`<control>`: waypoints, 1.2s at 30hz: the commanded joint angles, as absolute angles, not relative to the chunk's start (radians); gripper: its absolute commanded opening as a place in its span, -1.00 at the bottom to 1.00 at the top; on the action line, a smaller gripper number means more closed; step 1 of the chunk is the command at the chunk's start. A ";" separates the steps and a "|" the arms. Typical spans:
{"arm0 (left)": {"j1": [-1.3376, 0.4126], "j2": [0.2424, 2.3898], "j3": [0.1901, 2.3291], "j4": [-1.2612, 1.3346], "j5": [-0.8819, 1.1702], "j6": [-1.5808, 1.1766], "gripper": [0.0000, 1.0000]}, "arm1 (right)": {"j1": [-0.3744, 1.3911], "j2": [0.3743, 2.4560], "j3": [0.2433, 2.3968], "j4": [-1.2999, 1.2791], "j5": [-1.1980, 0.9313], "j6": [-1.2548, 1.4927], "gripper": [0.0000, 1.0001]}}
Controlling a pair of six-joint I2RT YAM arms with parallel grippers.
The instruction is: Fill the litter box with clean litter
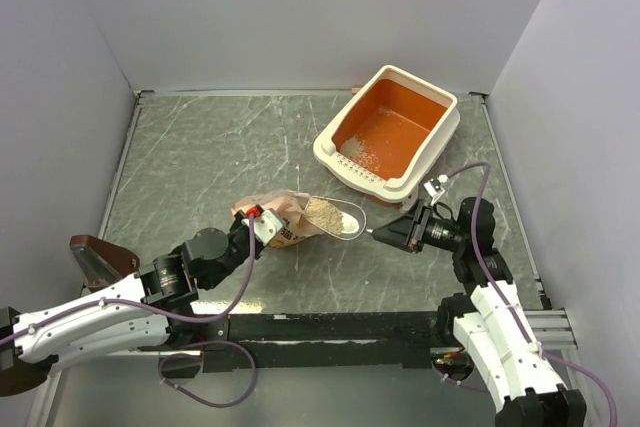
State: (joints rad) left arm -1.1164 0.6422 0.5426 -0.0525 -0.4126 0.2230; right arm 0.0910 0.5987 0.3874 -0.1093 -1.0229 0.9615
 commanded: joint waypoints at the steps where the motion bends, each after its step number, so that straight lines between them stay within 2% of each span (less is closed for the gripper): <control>1: -1.131 0.609 0.555 0.054 -0.411 0.218 -0.98 | 0.072 0.563 0.437 -0.094 -1.054 1.028 -1.00; 8: -1.129 0.629 0.560 0.048 -0.436 0.213 -0.98 | 0.069 0.552 0.448 -0.006 -1.066 1.127 -1.00; 13: -1.129 0.635 0.565 0.044 -0.439 0.212 -0.98 | 0.071 0.554 0.454 0.210 -1.037 1.271 -1.00; 16: -1.131 0.627 0.563 0.046 -0.434 0.209 -0.99 | 0.071 0.574 0.488 0.250 -1.003 1.290 -1.00; 19: -1.131 0.624 0.565 0.046 -0.425 0.204 -0.98 | 0.071 0.604 0.505 0.303 -0.971 1.308 -1.00; 23: -1.129 0.624 0.569 0.041 -0.411 0.202 -0.99 | 0.071 0.667 0.463 0.553 -0.878 1.400 -1.00; 30: -1.131 0.609 0.568 0.041 -0.408 0.199 -0.98 | 0.071 0.819 0.449 0.750 -0.758 1.431 -1.00; 34: -1.131 0.604 0.568 0.040 -0.411 0.201 -0.98 | 0.068 0.926 0.498 0.753 -0.690 1.416 -1.00; 36: -1.132 0.603 0.569 0.034 -0.414 0.204 -0.98 | 0.064 0.948 0.541 0.677 -0.639 1.375 -1.00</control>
State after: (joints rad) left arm -1.1172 0.6315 0.5426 -0.0509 -0.4385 0.2192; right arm 0.0753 0.9112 0.4450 0.5991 -0.7639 1.4006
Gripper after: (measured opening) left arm 0.045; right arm 0.317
